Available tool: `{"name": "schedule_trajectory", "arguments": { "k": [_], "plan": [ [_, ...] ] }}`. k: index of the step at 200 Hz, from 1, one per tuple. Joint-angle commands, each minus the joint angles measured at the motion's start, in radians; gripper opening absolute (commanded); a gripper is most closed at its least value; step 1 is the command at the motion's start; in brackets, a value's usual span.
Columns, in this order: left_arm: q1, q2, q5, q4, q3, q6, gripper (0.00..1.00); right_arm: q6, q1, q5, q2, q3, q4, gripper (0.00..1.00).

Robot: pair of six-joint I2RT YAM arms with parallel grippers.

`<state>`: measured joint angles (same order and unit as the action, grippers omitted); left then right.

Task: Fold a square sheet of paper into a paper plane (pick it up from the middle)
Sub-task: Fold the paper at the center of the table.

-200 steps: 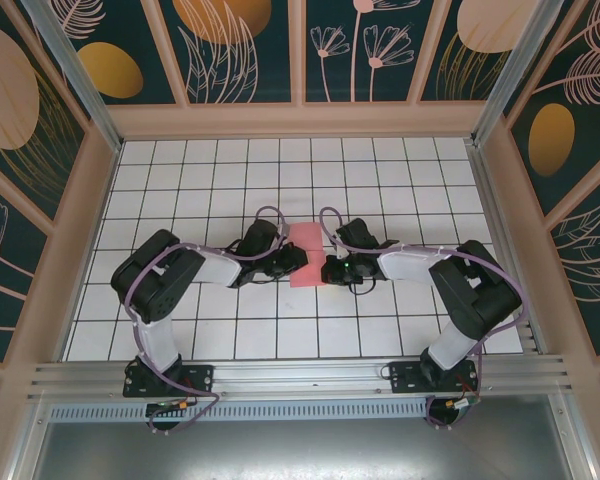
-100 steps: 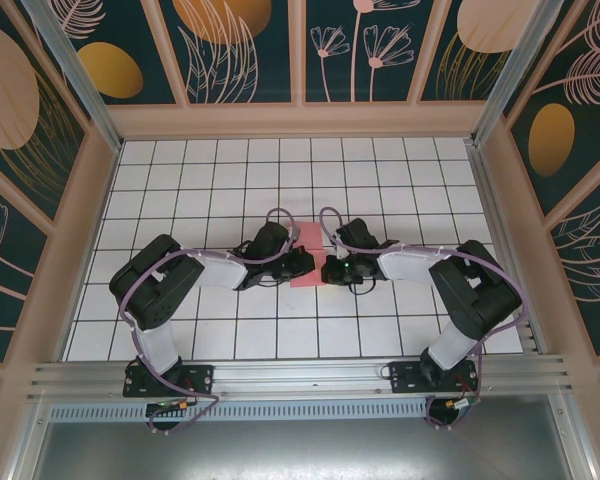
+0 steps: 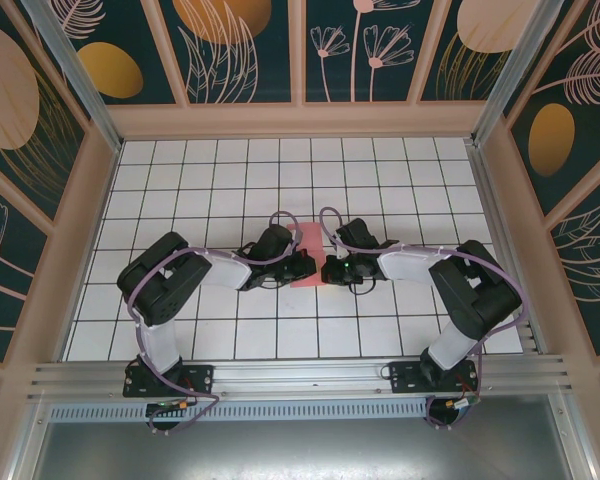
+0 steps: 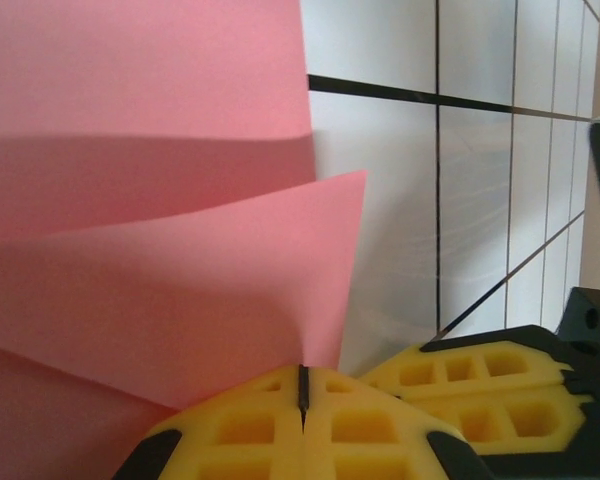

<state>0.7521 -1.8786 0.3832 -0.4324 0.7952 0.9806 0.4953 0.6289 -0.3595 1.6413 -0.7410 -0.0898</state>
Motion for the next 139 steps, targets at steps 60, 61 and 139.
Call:
{"name": "schedule_trajectory", "arguments": {
  "k": [60, 61, 139],
  "plan": [
    [-0.009, -0.018, -0.136, 0.131, 0.026, -0.040, 0.06, -0.033, -0.003, 0.074, 0.063, 0.028, -0.103, 0.00],
    [-0.010, -0.018, -0.136, 0.132, 0.026, -0.040, 0.06, -0.034, -0.003, 0.076, 0.062, 0.028, -0.104, 0.00],
    [-0.142, -0.007, -0.145, 0.190, 0.026, -0.099, 0.05, -0.060, -0.003, 0.116, 0.092, 0.032, -0.134, 0.00]
  ]
}}
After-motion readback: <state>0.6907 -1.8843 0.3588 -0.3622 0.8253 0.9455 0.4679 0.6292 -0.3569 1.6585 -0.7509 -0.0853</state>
